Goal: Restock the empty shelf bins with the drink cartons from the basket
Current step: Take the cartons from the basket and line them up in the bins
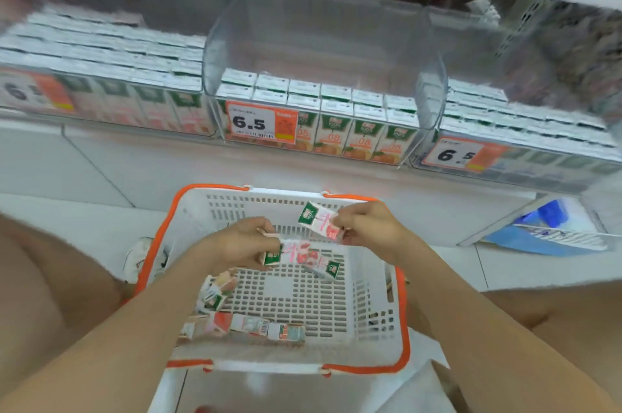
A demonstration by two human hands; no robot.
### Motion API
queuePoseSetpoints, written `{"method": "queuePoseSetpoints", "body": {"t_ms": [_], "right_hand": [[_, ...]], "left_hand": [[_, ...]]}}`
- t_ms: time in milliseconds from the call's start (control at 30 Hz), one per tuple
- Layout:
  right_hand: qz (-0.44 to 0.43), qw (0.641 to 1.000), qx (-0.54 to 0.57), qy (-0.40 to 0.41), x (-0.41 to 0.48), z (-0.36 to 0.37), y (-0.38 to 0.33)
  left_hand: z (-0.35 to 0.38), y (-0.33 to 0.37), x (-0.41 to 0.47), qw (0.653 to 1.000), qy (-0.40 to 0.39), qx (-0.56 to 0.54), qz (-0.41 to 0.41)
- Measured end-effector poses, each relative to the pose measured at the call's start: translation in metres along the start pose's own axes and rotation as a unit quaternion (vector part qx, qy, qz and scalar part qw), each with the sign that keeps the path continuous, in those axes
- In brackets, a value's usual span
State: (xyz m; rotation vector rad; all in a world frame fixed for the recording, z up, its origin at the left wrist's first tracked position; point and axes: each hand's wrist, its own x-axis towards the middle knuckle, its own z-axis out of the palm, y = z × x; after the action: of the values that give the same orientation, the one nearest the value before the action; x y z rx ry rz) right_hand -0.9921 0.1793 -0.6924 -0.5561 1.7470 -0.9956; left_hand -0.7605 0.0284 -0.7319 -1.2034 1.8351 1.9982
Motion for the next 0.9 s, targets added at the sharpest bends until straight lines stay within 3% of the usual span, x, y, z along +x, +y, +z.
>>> {"method": "queuePoseSetpoints", "body": {"t_ms": [100,267,567,767,900], "right_hand": [[-0.005,0.998,0.057,-0.036,-0.022,0.014,-0.020],[-0.055,0.989,0.132,-0.028,-0.049,0.053,-0.050],[-0.177,0.982,0.059,-0.020,-0.086,0.078,-0.106],[-0.290,0.954,-0.002,0.079,-0.096,0.099,-0.160],[-0.406,0.905,-0.101,0.077,-0.083,0.118,-0.205]], "left_hand": [[-0.019,0.037,-0.026,0.996,-0.010,0.076,0.053],[-0.040,0.095,-0.076,0.981,0.018,0.134,0.142],[-0.077,0.141,-0.140,0.955,0.062,0.179,0.230],[-0.119,0.154,-0.161,0.903,0.222,0.125,0.345],[-0.161,0.163,-0.159,0.819,0.397,0.139,0.391]]}}
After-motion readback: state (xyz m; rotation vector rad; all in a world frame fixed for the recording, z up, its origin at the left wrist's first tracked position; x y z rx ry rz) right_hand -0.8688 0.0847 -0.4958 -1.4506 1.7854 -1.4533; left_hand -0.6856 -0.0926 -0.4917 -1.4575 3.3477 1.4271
